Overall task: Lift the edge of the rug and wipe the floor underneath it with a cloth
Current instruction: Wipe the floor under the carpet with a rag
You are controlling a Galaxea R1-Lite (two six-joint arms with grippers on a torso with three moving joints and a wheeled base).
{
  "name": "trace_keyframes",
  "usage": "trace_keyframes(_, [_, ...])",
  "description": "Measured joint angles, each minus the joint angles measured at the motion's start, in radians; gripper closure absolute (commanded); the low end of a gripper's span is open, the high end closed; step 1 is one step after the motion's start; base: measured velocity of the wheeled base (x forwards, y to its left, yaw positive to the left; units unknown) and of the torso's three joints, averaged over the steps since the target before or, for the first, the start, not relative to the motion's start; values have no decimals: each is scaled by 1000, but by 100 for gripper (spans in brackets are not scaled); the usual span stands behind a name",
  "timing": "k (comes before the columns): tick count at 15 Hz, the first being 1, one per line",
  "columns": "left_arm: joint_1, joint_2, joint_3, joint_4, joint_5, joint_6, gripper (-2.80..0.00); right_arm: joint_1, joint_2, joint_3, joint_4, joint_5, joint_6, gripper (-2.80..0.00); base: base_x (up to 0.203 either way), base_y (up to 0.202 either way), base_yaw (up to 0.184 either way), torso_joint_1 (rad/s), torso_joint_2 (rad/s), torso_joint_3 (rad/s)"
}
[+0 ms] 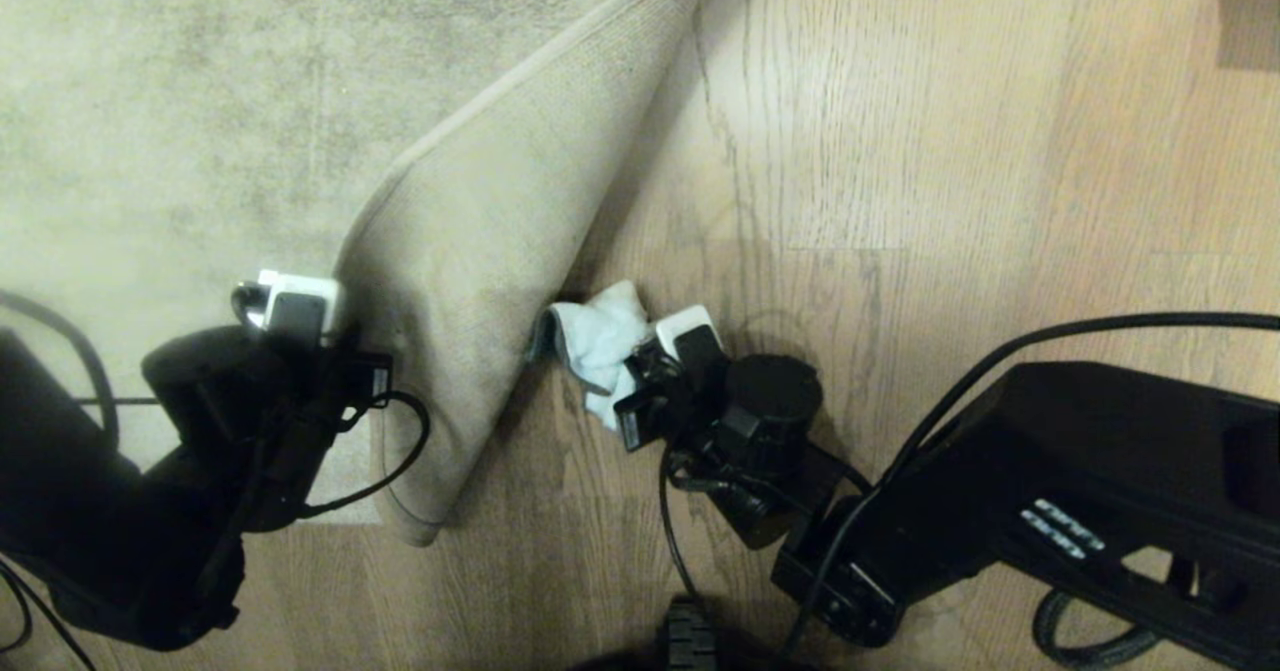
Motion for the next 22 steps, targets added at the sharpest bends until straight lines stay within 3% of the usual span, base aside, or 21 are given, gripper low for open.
trace_keyframes(7, [0,0,1,0,0,0,0,-93,-211,9,112,1,-31,0,0,0,0,0,0,0])
trace_keyframes(11, [-1,0,6,0,0,0,0,-97,-363,54,247,5,-47,0,0,0,0,0,0,0])
trace_keyframes(17, [-1,-1,8,0,0,1,0,109,-461,246,283,10,-55,0,0,0,0,0,0,0])
trace_keyframes(22, [-1,-1,12,-1,0,0,0,220,-308,354,130,16,-53,0,0,0,0,0,0,0])
